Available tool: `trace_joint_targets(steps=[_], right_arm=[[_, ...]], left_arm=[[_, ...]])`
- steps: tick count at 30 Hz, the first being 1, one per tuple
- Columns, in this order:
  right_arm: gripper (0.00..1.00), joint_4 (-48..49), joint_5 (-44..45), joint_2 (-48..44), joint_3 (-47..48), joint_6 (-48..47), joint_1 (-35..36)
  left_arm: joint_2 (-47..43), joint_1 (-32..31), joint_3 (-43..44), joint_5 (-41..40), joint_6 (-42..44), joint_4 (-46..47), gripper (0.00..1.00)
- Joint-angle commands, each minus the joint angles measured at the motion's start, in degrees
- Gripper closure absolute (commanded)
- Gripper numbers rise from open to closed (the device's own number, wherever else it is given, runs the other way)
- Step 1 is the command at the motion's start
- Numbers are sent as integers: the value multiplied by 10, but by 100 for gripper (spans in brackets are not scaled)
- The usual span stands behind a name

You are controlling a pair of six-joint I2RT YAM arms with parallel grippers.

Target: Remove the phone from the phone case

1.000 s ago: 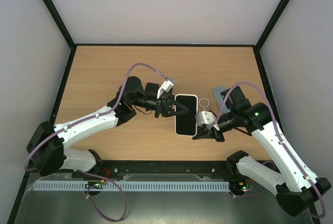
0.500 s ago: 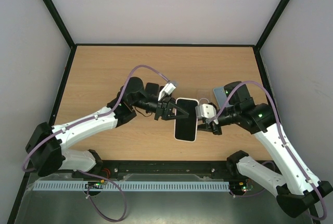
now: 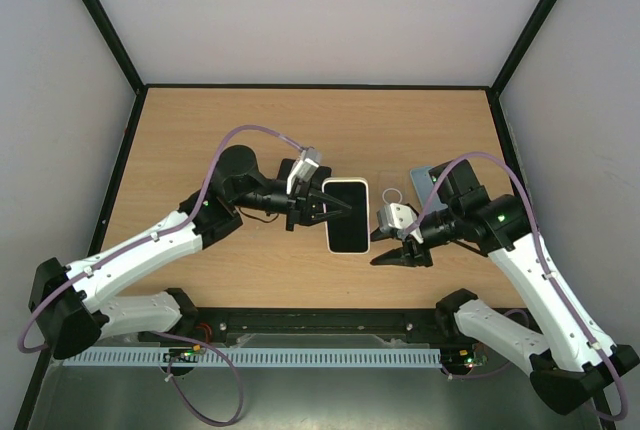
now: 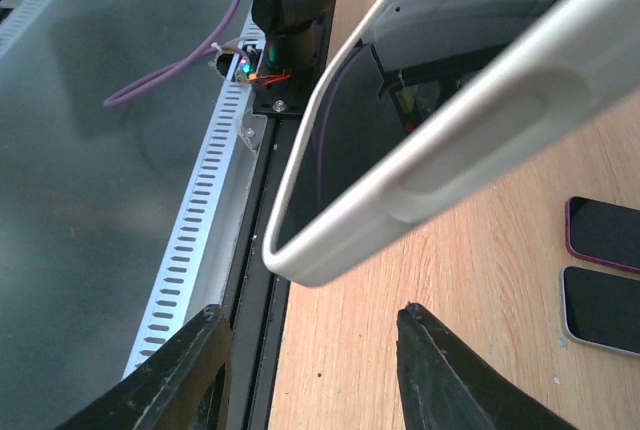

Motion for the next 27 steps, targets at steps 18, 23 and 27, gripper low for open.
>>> trace_joint_targets(steps=[18, 23, 27], right_arm=[[82, 64, -29, -9, -1, 57, -2], [87, 67, -29, -9, -4, 40, -2], [89, 90, -26, -12, -10, 50, -2]], left_arm=[[19, -3, 7, 22, -45, 76, 98], [29, -6, 1, 48, -118, 139, 98], [36, -23, -3, 63, -167, 186, 98]])
